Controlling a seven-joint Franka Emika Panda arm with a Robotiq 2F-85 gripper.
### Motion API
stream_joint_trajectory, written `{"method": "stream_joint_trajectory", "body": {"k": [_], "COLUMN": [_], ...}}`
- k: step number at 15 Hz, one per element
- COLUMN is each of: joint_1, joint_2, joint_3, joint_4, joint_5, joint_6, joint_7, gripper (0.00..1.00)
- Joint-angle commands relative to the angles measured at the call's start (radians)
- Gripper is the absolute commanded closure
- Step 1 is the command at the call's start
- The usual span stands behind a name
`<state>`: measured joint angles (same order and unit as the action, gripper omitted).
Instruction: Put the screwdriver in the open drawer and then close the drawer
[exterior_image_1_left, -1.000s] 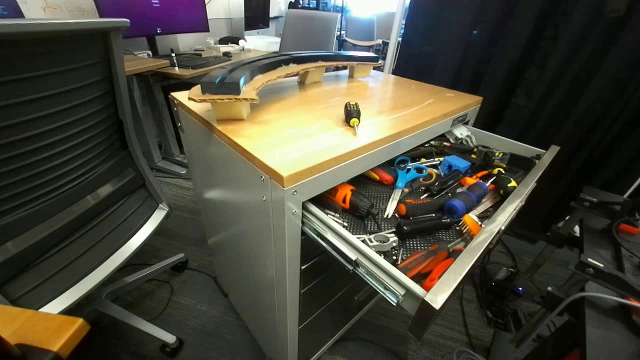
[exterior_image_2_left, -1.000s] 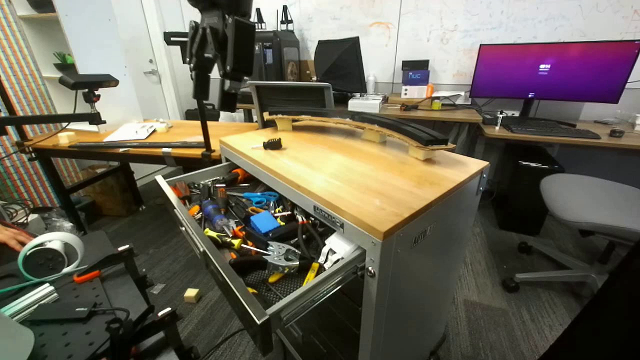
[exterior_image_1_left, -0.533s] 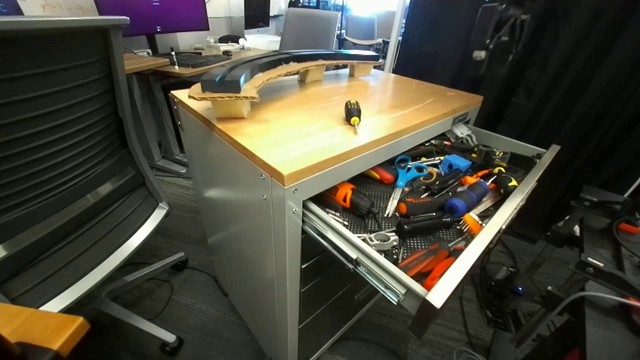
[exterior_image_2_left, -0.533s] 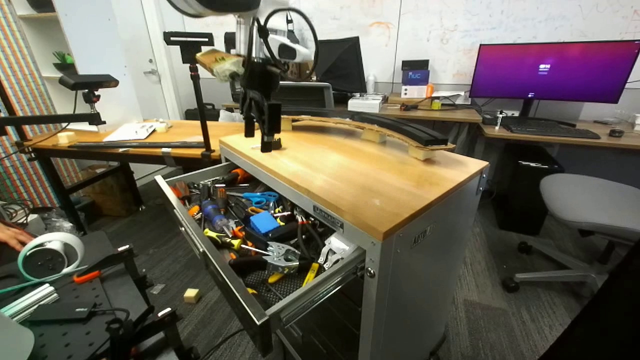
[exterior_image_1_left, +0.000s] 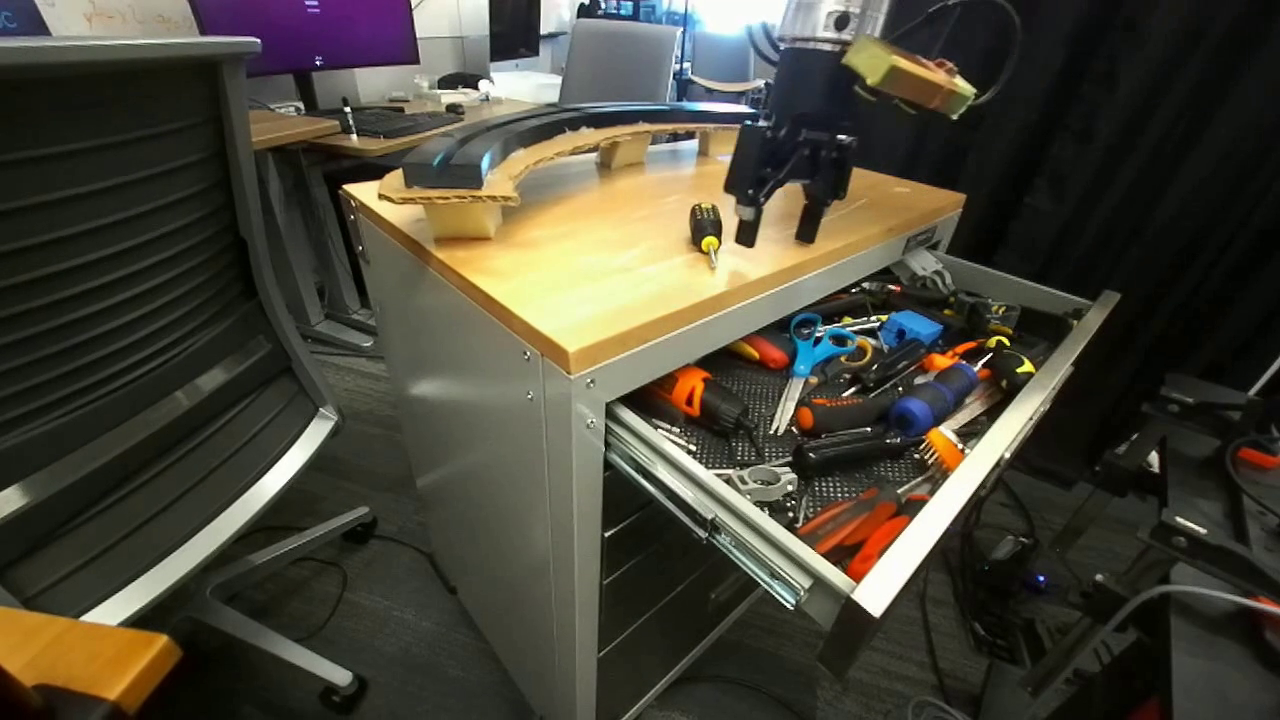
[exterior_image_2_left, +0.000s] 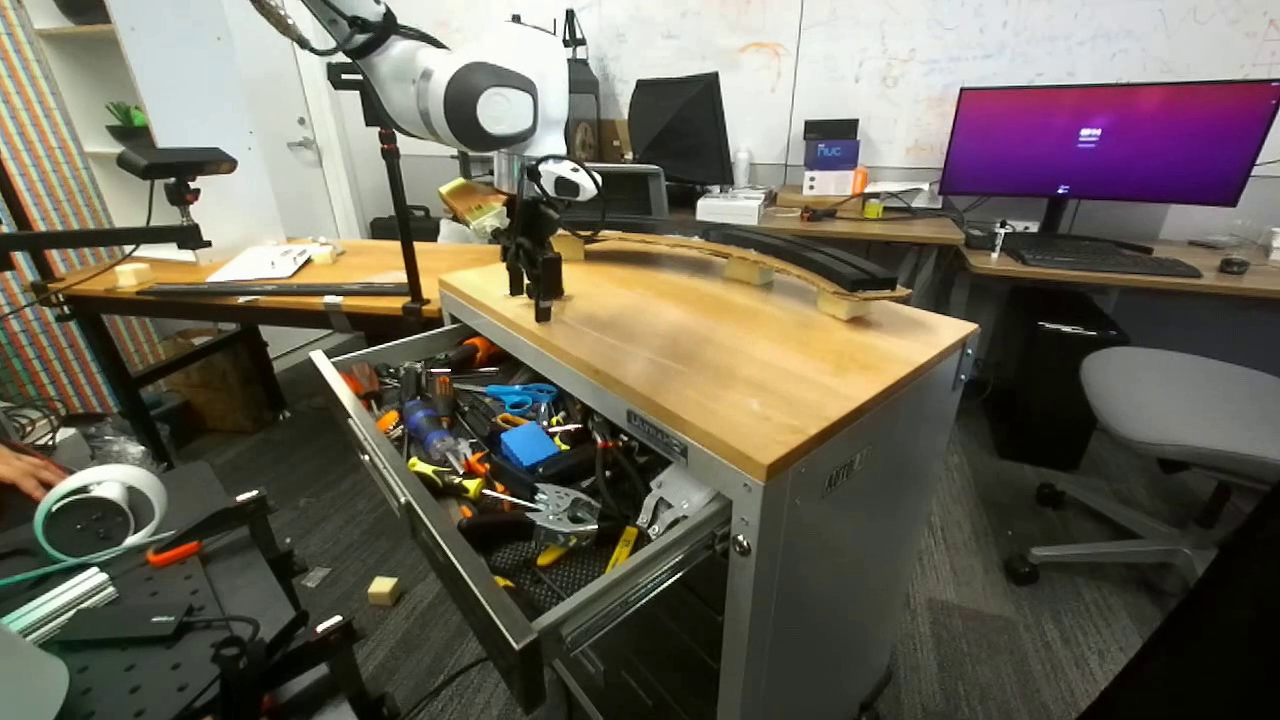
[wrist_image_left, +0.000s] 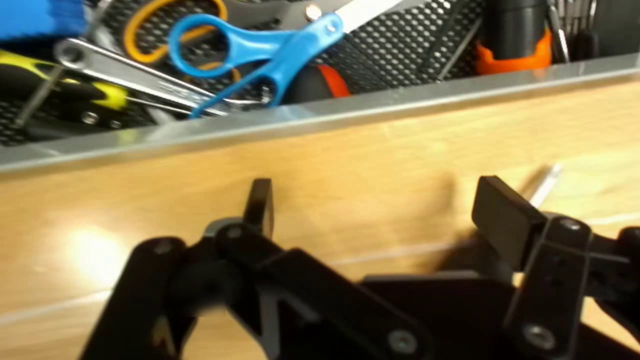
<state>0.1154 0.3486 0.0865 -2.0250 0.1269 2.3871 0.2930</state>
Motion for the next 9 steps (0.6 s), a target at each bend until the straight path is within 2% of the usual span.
{"method": "stream_joint_trajectory", "body": {"k": [1, 5, 9], "joint_1": [0.075, 0.128, 0.137], "joint_2": [0.143, 0.221, 0.303], "joint_3": [0.003, -0.017, -0.046], "joint_4": [0.244, 0.392, 0.491], "joint_5": [-0.015, -0.025, -0.024], "joint_6": [-0.039, -0.07, -0.07], "joint_7": [0.102, 0.173, 0.219], "gripper": [0.0, 0.0, 0.0]}}
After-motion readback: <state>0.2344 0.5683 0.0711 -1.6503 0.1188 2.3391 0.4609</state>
